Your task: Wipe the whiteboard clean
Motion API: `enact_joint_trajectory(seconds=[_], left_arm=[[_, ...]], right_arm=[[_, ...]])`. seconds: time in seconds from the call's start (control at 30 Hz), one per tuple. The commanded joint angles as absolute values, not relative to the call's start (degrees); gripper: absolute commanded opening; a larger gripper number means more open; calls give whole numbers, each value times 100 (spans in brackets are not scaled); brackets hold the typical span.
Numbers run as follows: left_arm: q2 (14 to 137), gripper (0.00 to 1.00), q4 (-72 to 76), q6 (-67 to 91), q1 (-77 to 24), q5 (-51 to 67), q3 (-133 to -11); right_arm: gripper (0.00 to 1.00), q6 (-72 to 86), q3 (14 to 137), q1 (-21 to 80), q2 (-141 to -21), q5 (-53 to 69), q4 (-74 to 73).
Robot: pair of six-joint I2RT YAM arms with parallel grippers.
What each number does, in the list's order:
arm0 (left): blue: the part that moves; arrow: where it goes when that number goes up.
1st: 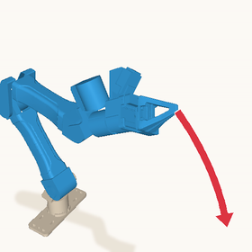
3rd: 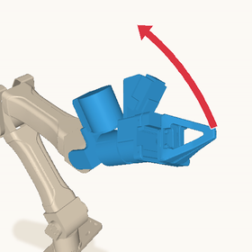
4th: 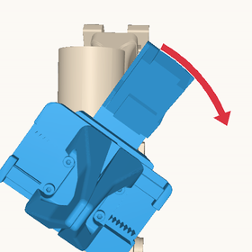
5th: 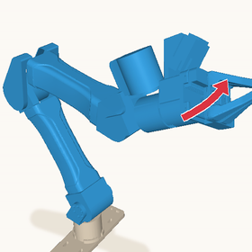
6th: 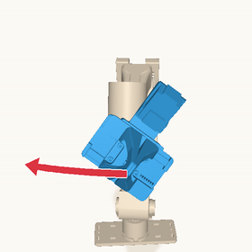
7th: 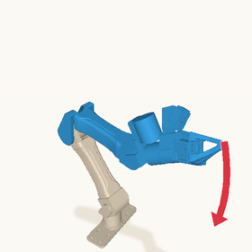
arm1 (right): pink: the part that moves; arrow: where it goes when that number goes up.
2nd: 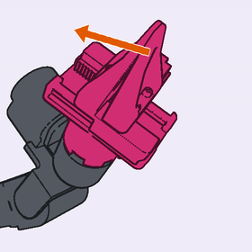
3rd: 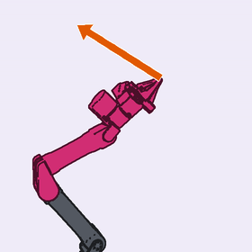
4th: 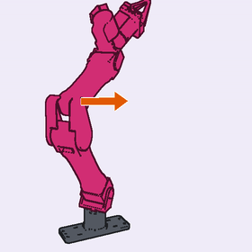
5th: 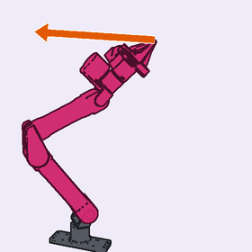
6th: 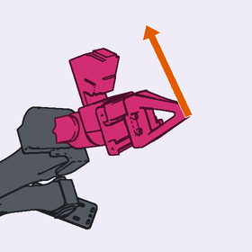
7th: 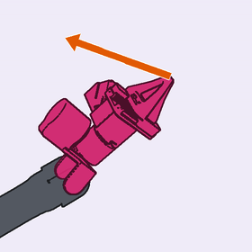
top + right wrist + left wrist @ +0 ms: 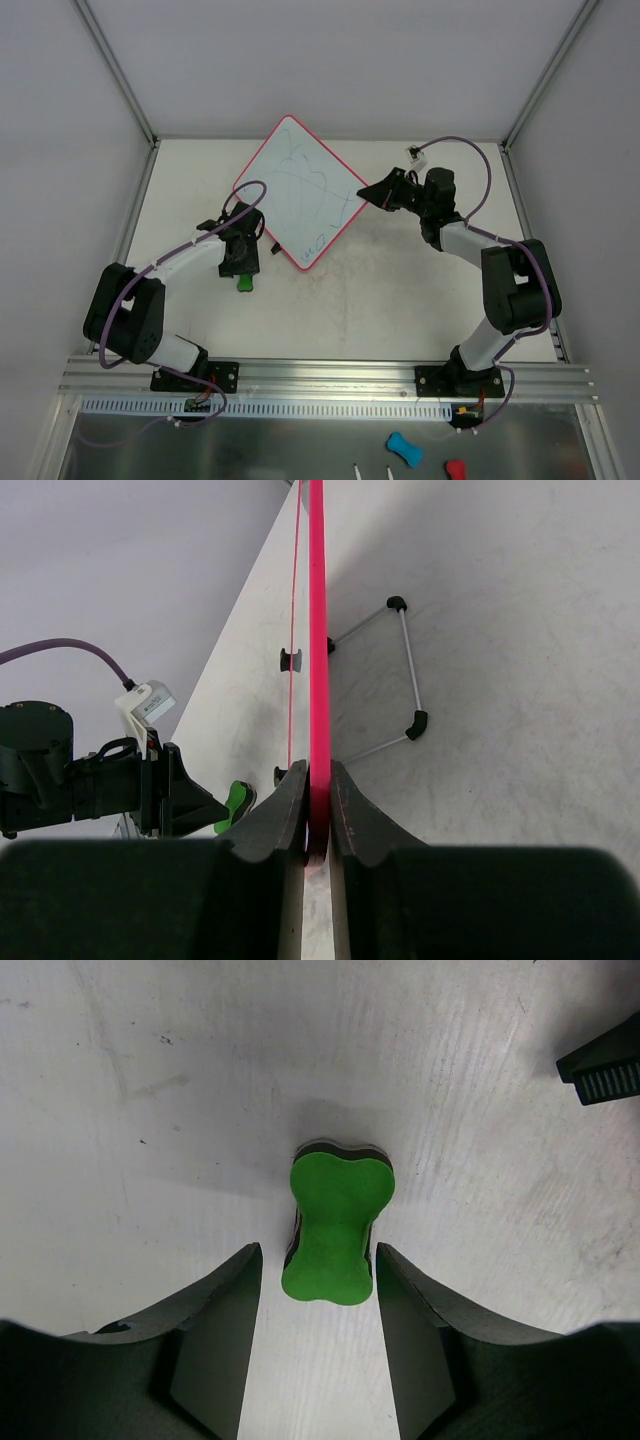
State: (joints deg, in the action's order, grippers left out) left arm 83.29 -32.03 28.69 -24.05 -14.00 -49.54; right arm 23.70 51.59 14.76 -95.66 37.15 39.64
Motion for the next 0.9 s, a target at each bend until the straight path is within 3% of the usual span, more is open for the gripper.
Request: enact_joint_trajectory(seconds=[0.0,0.53,0.87], left_arm=[[8244,49,-3366,2848,-2443,-1389,-4992],[8657,53,-3138,2654,-2443,-958,-5071],[8639,49,-2883,2558,-2452,-888,-5010]], right_arm=[[0,2057,5317,1477,-9650,3770,4017],[0,2057,5317,1494,-9659,3771,4017],[0,2048,5309,1485,-9677,3771,4017]])
